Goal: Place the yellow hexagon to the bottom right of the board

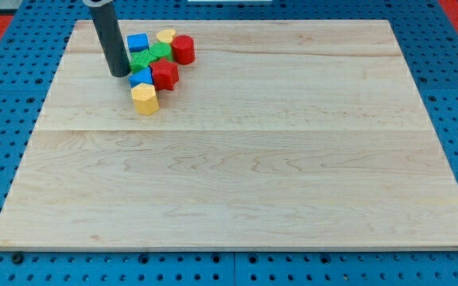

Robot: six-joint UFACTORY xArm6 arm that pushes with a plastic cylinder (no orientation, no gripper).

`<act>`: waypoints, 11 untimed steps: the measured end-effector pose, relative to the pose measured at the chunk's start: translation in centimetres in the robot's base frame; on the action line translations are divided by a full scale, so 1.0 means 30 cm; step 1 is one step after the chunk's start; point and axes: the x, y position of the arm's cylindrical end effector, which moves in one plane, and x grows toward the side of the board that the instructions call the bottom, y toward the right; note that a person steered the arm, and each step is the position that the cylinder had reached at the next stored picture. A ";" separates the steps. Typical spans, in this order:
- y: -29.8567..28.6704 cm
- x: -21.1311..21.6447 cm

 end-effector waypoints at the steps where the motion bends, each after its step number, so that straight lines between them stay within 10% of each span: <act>1: -0.107 -0.001; 4: -0.128 -0.142; 6: -0.117 0.198; 11: 0.103 0.260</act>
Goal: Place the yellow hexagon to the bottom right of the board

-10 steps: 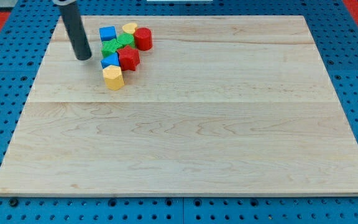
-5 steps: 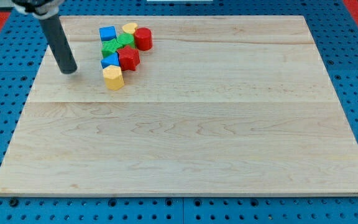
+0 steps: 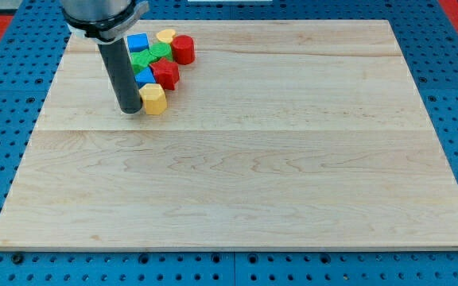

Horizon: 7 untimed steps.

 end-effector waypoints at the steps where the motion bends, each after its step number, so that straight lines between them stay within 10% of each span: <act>1: 0.011 0.000; 5: 0.028 -0.039; 7: 0.360 -0.075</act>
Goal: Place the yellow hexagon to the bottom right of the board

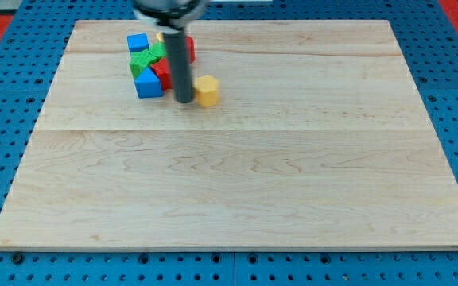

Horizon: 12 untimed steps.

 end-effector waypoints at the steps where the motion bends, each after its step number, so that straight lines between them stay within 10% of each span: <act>1: 0.122 -0.065; 4: 0.283 -0.178; 6: 0.658 0.318; 10: 0.338 0.136; 12: 0.495 0.359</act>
